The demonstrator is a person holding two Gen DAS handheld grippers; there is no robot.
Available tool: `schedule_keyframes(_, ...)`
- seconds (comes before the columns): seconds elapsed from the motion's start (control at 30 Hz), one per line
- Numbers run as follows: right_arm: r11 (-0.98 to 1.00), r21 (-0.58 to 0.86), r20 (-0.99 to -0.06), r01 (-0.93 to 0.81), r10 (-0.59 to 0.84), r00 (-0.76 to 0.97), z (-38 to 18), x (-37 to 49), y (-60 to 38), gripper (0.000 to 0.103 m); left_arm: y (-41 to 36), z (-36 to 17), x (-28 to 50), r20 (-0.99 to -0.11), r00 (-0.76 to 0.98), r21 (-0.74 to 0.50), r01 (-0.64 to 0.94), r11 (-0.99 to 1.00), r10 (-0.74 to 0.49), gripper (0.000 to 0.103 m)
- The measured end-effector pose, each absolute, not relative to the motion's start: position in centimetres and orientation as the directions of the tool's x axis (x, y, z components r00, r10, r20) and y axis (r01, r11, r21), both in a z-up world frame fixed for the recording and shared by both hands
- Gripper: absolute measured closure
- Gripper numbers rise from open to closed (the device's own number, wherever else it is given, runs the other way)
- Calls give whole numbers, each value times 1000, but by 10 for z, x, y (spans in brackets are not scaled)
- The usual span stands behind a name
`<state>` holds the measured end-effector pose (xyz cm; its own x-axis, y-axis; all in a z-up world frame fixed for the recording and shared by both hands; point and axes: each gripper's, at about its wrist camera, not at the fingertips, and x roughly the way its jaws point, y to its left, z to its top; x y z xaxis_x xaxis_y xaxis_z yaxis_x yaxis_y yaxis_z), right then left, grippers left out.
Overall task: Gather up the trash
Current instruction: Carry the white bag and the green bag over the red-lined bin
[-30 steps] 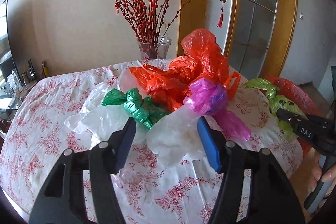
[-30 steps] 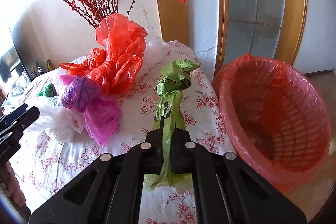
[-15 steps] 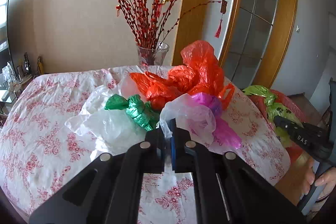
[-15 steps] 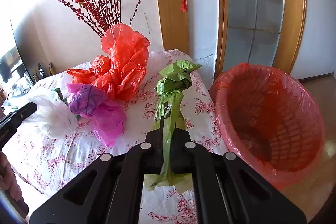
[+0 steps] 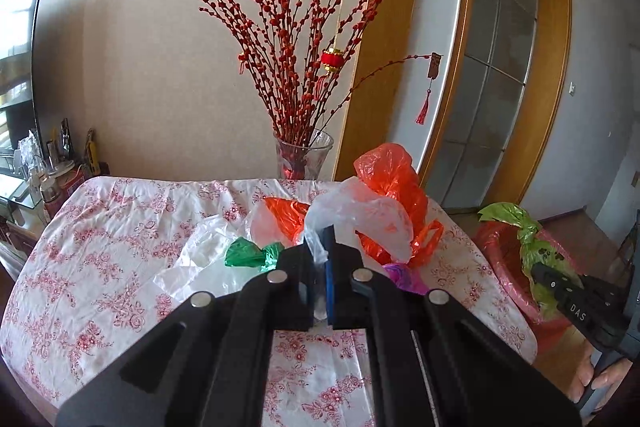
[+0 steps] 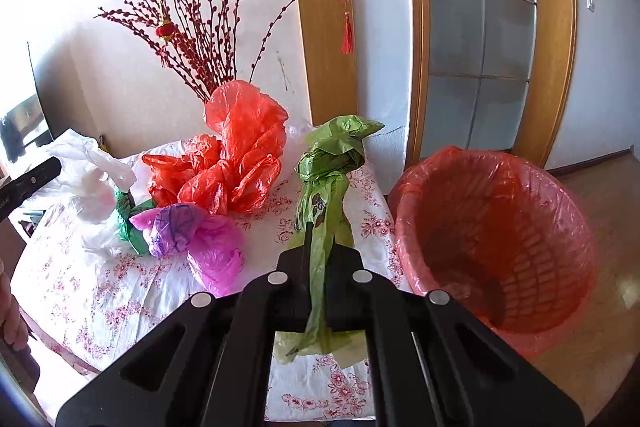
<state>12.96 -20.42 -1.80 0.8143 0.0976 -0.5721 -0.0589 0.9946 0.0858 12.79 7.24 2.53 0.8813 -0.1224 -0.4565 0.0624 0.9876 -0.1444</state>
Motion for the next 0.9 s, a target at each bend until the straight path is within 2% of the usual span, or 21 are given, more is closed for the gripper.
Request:
schedule_keyframes(0.4, 995, 97, -514, 24, 29, 857, 1, 104, -249, 99, 11, 43, 138, -420, 877, -153, 184, 971, -232, 98)
schedule_keyframes(0.9, 983, 115, -486, 145, -72, 871, 8, 88, -309, 99, -82, 40, 149, -441, 809, -164, 354, 921, -389, 98)
